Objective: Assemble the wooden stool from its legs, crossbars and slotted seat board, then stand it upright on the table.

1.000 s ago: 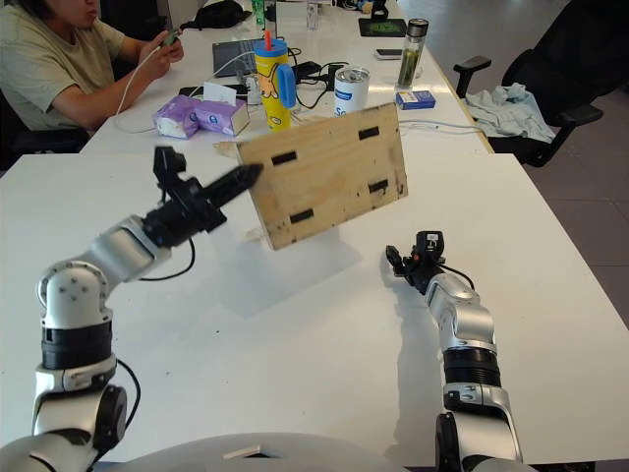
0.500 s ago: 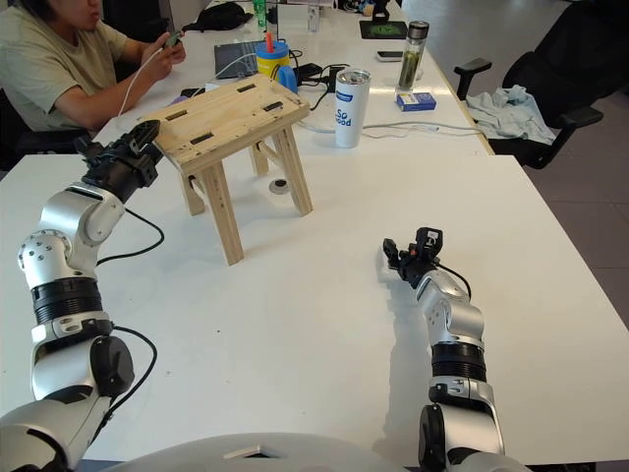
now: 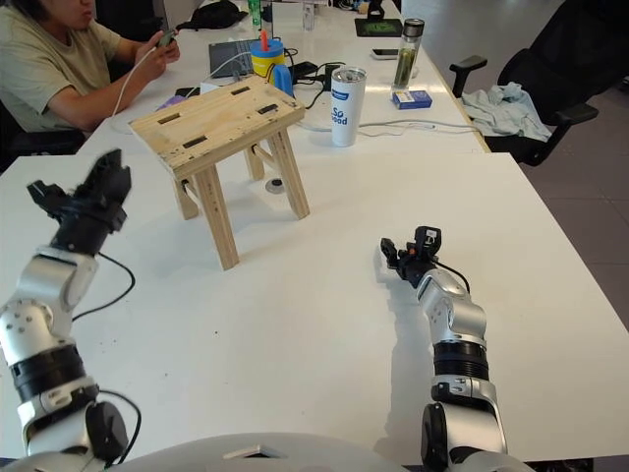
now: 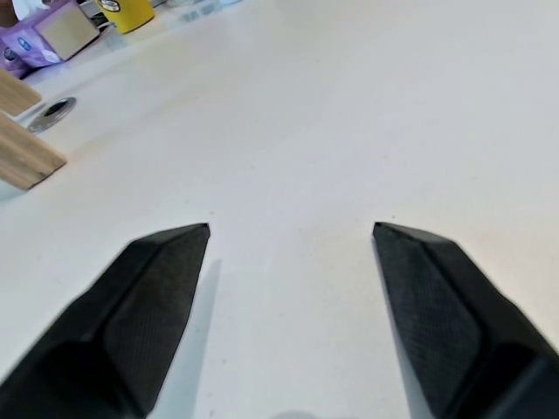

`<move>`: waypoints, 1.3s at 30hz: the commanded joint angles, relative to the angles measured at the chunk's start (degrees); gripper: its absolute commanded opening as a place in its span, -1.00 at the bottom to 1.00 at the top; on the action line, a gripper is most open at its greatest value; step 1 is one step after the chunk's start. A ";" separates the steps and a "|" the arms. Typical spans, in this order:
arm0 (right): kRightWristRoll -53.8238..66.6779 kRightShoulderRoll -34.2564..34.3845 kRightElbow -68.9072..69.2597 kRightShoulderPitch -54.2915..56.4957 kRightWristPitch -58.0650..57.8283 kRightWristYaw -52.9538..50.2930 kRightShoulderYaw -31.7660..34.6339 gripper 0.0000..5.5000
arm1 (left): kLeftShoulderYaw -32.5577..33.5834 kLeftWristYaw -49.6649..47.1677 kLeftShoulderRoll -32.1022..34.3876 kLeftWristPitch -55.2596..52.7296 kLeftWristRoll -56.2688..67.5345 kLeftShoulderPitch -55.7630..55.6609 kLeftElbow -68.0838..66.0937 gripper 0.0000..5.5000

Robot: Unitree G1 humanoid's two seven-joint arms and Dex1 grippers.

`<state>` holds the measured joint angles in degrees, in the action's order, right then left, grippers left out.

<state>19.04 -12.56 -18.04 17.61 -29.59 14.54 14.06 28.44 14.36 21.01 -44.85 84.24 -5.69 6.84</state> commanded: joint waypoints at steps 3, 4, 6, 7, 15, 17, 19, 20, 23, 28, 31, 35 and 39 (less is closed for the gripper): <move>-0.67 -0.89 -3.46 -1.16 -3.08 0.32 -0.75 0.27 | -14.44 14.93 9.00 -4.12 -13.73 3.28 13.72 -0.11; -0.80 -1.08 -3.83 -0.83 -2.99 0.49 -0.93 0.27 | -17.01 17.12 10.06 -2.97 -17.24 1.93 14.88 -0.11; -1.10 -1.29 -4.71 -0.15 -2.74 0.81 -1.37 0.27 | -26.82 20.28 13.08 3.67 -32.66 -1.42 13.18 -0.11; -1.20 -1.28 -5.28 0.36 -2.64 0.93 -1.63 0.27 | -31.68 20.32 13.76 8.92 -41.73 -3.68 9.01 -0.11; -2.42 -0.92 -8.18 4.53 -1.81 2.79 -5.01 0.27 | -45.74 15.33 13.40 46.47 -80.78 -29.08 -46.52 -0.11; -2.86 -0.83 -8.61 4.62 -1.64 3.26 -6.00 0.27 | -49.51 6.88 14.27 50.21 -88.53 -38.28 -61.74 -0.11; -3.12 -0.50 -9.37 5.17 -1.48 3.70 -6.93 0.27 | -51.92 0.69 15.65 50.47 -93.14 -43.69 -70.44 -0.11; -3.16 -0.24 -9.55 5.57 -1.57 3.83 -7.43 0.27 | -52.38 -1.78 16.60 50.40 -94.48 -45.66 -73.27 -0.11; -3.00 0.40 -9.28 6.37 -1.93 3.99 -8.59 0.27 | -53.98 -5.78 18.89 49.52 -97.99 -49.12 -78.38 -0.11; -3.45 -0.08 -9.47 6.29 -1.10 4.53 -9.96 0.27 | -53.90 -8.61 18.89 49.23 -102.16 -50.21 -83.54 -0.11; -3.78 0.06 -10.31 6.78 -0.50 4.63 -9.88 0.27 | -50.74 -9.71 17.01 50.33 -102.06 -48.80 -84.86 -0.11; -3.69 0.40 -11.30 7.66 0.58 4.32 -9.52 0.27 | -44.62 -10.80 15.23 53.85 -98.11 -44.96 -83.79 -0.11; -3.56 0.49 -11.66 7.35 1.32 3.78 -8.76 0.27 | -37.50 -12.03 13.24 58.37 -93.07 -40.69 -81.33 -0.11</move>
<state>16.11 -12.45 -27.86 26.19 -27.26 18.80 4.93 -12.54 3.48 35.03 11.71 -11.24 -48.82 -76.08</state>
